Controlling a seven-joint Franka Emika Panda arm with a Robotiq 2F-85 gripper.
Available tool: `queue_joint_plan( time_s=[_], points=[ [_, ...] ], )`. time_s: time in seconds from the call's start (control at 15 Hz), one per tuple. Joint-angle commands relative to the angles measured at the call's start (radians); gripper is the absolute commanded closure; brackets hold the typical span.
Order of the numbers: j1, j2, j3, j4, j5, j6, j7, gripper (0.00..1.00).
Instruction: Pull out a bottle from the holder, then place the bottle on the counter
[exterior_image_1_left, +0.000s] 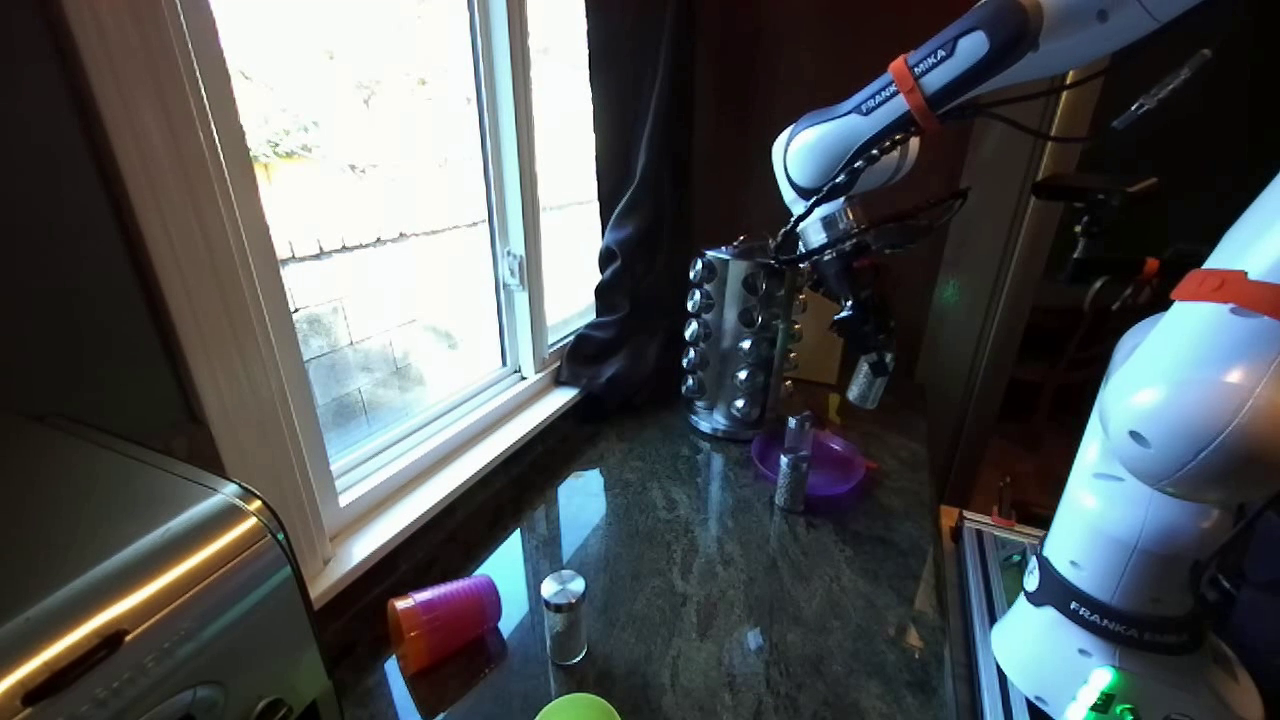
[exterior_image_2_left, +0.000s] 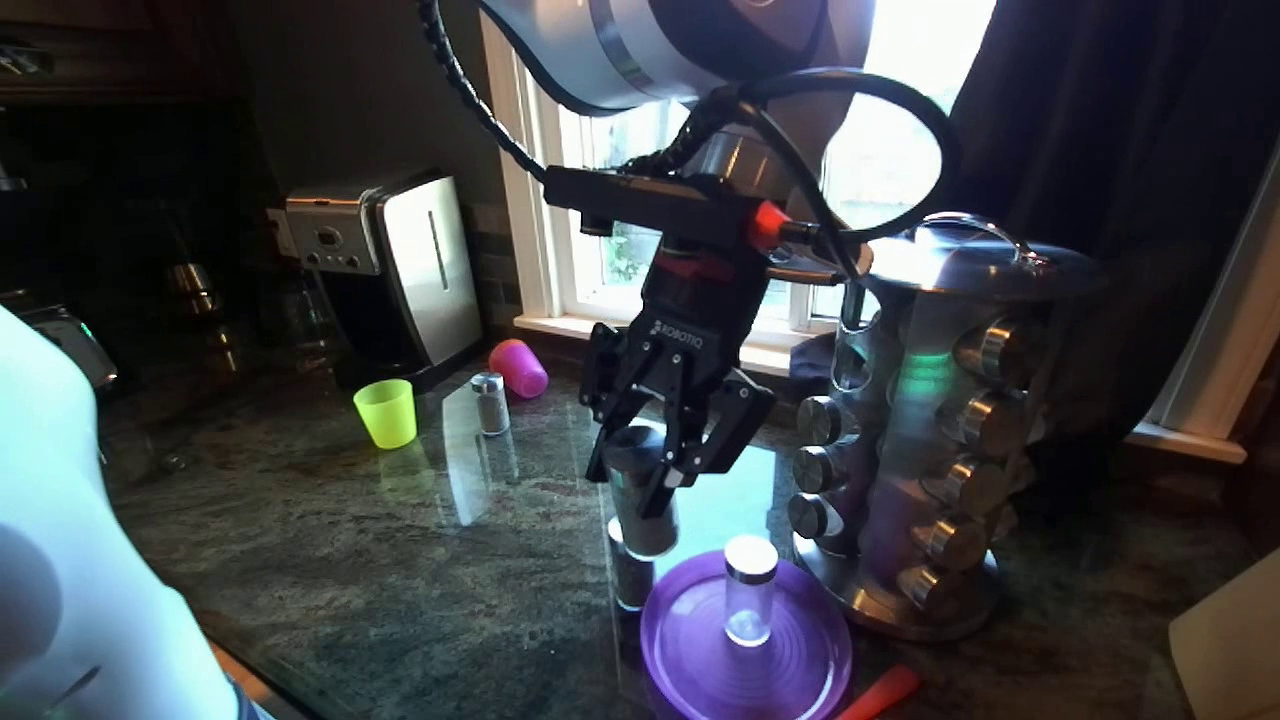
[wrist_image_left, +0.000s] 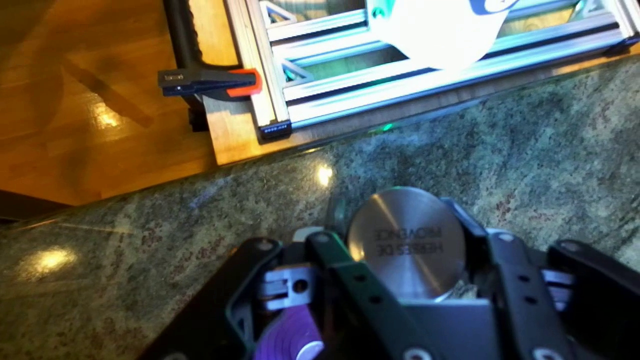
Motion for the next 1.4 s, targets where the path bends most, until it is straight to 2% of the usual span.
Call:
queue_joint_plan(
  time_s=[0.0, 0.2, 0.53, 0.8, 1.33],
  points=[
    [0.051, -0.019, 0.025, -0.083, 0.020, -0.059, -0.026, 0.76],
    [0.100, -0.006, 0.062, -0.130, 0.050, -0.103, -0.027, 0.76],
    [0.173, 0.036, 0.125, -0.197, 0.110, -0.042, -0.004, 0.76],
    [0.215, 0.089, 0.172, -0.252, 0.098, 0.115, 0.008, 0.76],
    [0.262, 0.241, 0.241, -0.223, 0.095, 0.359, 0.051, 0.76]
  ],
)
